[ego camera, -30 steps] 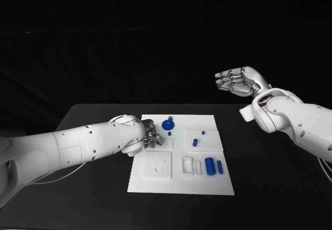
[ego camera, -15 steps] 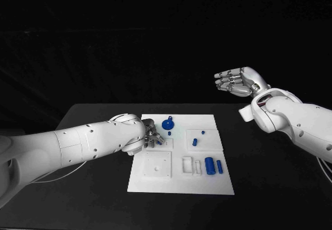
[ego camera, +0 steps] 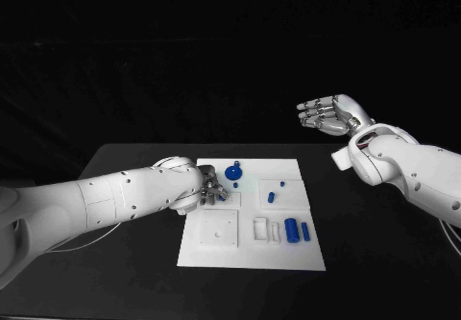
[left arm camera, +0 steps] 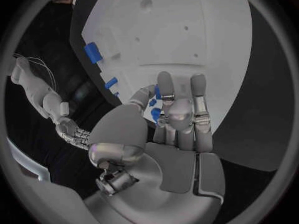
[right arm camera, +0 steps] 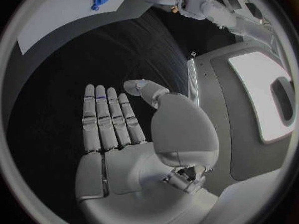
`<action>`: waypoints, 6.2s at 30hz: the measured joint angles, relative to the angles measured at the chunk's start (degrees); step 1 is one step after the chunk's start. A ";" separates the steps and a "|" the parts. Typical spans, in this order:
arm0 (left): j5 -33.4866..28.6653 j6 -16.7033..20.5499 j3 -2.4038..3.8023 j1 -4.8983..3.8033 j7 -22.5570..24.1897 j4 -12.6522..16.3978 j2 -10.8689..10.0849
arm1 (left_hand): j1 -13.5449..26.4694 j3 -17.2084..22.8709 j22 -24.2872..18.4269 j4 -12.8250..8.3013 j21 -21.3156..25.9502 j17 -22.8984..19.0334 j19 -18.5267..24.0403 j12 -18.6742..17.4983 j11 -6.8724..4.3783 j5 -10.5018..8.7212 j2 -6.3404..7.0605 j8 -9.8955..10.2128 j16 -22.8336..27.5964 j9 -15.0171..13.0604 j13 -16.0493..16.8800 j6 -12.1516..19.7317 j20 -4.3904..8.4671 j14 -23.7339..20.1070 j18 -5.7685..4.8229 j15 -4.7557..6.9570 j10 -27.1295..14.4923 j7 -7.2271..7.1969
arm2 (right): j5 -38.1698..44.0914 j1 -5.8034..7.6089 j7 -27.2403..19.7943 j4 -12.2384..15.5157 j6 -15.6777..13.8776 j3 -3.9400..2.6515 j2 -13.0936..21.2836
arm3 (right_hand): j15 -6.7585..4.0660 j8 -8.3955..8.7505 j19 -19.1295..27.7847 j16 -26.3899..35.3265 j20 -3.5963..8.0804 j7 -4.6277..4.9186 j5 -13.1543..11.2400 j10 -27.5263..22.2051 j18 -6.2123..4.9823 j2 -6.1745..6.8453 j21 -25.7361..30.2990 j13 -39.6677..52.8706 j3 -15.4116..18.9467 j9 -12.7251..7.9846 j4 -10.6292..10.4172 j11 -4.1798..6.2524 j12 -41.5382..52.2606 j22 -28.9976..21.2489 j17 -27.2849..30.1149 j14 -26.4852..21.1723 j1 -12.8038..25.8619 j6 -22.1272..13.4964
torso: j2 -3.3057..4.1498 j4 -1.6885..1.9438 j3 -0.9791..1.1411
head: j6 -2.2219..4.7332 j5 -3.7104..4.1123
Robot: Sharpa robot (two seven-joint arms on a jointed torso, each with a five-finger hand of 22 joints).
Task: Assemble the parts on the task board
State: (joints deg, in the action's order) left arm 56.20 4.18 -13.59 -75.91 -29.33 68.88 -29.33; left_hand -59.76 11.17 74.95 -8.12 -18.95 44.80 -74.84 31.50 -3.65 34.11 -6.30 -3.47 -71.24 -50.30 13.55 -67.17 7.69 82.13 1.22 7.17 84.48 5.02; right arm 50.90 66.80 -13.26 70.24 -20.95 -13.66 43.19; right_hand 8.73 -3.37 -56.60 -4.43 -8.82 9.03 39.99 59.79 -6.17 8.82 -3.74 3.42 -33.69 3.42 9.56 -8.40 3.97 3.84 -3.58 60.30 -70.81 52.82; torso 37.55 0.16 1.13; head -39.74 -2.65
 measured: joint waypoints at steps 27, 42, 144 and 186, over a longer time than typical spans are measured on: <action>0.25 -3.87 0.05 -0.71 -0.79 -1.63 1.12 | 0.04 -0.85 -0.02 -0.97 0.78 0.74 -0.21 0.66 0.00 0.32 -0.04 -0.24 -0.43 -0.92 0.27 0.00 0.21 0.17 -0.32 -0.22 0.01 0.00 | 0.00 -0.39 0.06 -0.85 0.81 0.00 -0.78 | 0.16 0.00 0.42 0.00 -0.01 0.20 -0.01 -0.21 0.00 0.00 0.00 0.01 -0.01 0.01 0.01 -0.20 0.00 0.00 -0.01 -0.16 -0.01 -0.20 | 0.04 -0.02 0.03 | -0.10 0.12; 0.29 -7.28 0.04 -1.40 -1.74 -2.74 2.11 | 0.04 -1.14 -0.03 -1.26 0.78 1.17 -0.20 0.67 0.01 0.04 -0.04 0.00 -0.61 -1.24 0.37 0.00 0.21 -0.04 -0.33 -0.04 0.01 0.00 | 0.00 -0.55 0.07 -1.37 1.12 0.01 -1.28 | 0.35 0.00 0.42 0.00 0.00 0.20 -0.04 -0.20 0.00 0.00 0.00 0.01 -0.01 0.01 0.01 -0.20 0.00 0.00 -0.01 -0.36 -0.01 -0.20 | 0.03 0.00 0.03 | -0.20 0.27; -3.45 -12.88 4.58 -3.69 -3.91 -3.96 2.02 | 1.22 -7.43 0.00 21.45 2.56 -1.59 -1.43 -0.48 -0.11 -31.07 10.94 -0.31 1.59 13.52 -0.83 -7.30 0.21 -0.40 -0.34 0.09 -0.54 -5.55 | 0.32 -1.46 0.22 -2.44 2.00 0.02 -1.71 | 0.79 0.00 1.44 0.00 -0.61 0.51 0.84 -0.61 0.00 0.09 0.00 0.02 0.95 -0.04 2.05 -0.61 0.00 -0.03 0.03 -1.59 -0.10 -1.73 | -0.12 0.24 -0.08 | 0.51 0.50; -4.78 -13.87 5.34 -5.49 2.75 -31.96 10.43 | -1.98 -12.37 -0.03 12.43 6.10 -11.46 -0.91 -8.20 1.21 -24.41 6.08 -16.04 4.06 26.17 2.04 8.78 -0.11 -3.63 -0.34 -0.53 -0.43 -3.03 | 0.32 -1.60 0.16 -0.33 2.17 0.00 -0.48 | 0.78 0.00 1.65 0.00 -0.82 0.32 0.84 -0.61 -0.01 0.09 0.00 0.02 1.59 -0.03 2.06 -0.61 0.00 -0.03 0.01 -1.57 -0.10 -1.53 | 2.30 -1.40 -0.36 | 3.95 -1.29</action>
State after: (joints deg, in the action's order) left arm 51.42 -9.69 -8.26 -81.40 -26.57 36.92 -18.89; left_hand -61.74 -1.19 74.92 4.31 -12.84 33.34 -75.76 23.30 -2.44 9.70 -0.22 -19.52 -67.18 -24.13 15.59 -58.39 7.58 78.50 0.88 6.64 84.05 1.99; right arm 51.22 65.20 -13.11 69.91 -18.78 -13.65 42.71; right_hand 9.51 -3.37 -54.95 -4.43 -9.63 9.35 40.83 59.18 -6.18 8.91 -3.74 3.44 -32.10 3.39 11.62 -9.01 3.97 3.82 -3.57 58.73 -70.90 51.29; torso 39.85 -1.24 0.77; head -35.79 -3.94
